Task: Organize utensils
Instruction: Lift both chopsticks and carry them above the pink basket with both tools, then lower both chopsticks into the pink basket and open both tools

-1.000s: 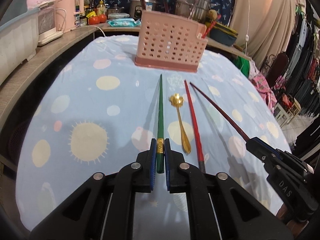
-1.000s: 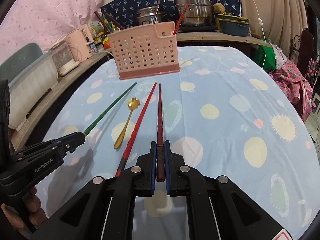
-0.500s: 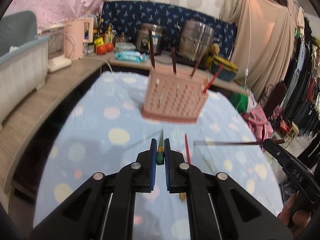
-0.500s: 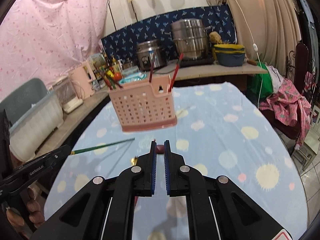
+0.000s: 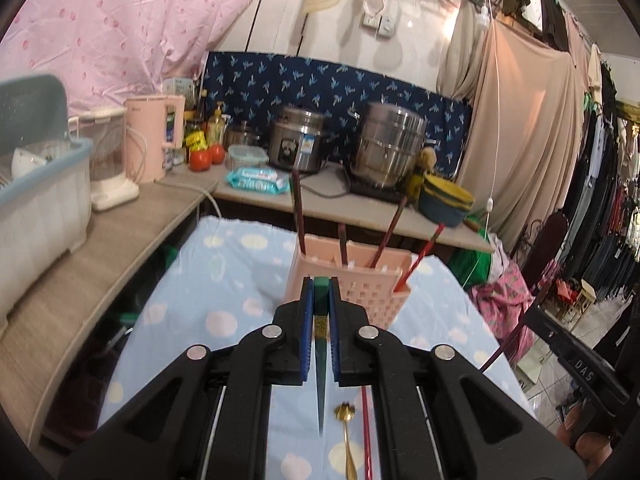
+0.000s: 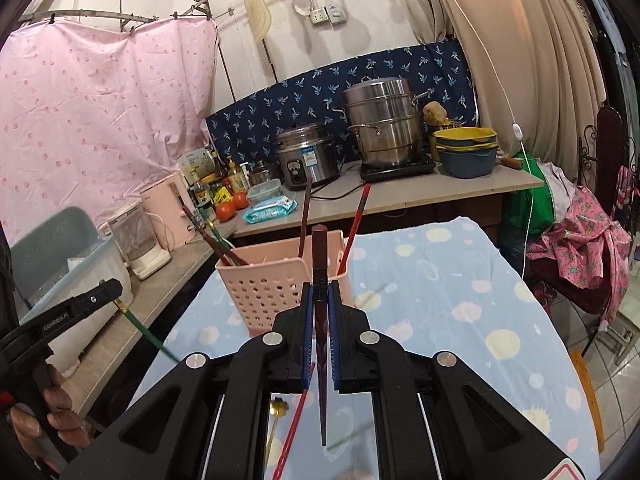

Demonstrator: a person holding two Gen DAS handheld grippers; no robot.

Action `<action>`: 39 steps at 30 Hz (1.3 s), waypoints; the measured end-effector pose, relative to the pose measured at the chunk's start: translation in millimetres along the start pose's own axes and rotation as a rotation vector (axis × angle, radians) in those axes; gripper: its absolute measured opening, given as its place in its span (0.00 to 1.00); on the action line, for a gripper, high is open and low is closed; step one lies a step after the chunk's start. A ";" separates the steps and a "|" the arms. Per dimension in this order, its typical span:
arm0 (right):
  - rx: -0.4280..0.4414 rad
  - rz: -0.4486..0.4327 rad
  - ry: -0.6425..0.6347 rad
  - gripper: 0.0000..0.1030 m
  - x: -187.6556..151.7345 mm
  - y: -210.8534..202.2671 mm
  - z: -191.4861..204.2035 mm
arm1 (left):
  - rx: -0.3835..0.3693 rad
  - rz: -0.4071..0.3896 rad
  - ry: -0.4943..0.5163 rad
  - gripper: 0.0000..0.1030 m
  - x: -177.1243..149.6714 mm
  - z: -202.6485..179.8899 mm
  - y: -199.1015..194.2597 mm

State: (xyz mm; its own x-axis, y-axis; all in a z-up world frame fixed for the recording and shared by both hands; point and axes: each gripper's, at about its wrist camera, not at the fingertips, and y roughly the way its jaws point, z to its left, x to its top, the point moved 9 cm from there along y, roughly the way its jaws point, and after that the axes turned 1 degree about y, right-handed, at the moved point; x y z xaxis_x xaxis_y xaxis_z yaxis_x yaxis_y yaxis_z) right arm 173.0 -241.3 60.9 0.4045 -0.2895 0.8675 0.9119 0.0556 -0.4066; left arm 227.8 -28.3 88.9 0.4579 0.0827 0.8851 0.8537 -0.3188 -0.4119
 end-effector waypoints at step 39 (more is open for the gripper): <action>0.059 -0.150 -0.001 0.07 143.5 111.5 35.3 | 0.032 -0.222 0.079 0.07 164.3 -22.8 76.7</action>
State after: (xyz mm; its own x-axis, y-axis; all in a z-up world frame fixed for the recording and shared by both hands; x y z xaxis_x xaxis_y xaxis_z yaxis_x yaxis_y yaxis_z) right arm 335.1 -242.9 150.1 0.2632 -0.2982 0.9175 0.9646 0.0678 -0.2547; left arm 362.8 -60.6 207.7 0.2384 0.0724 0.9685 0.9393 -0.2707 -0.2110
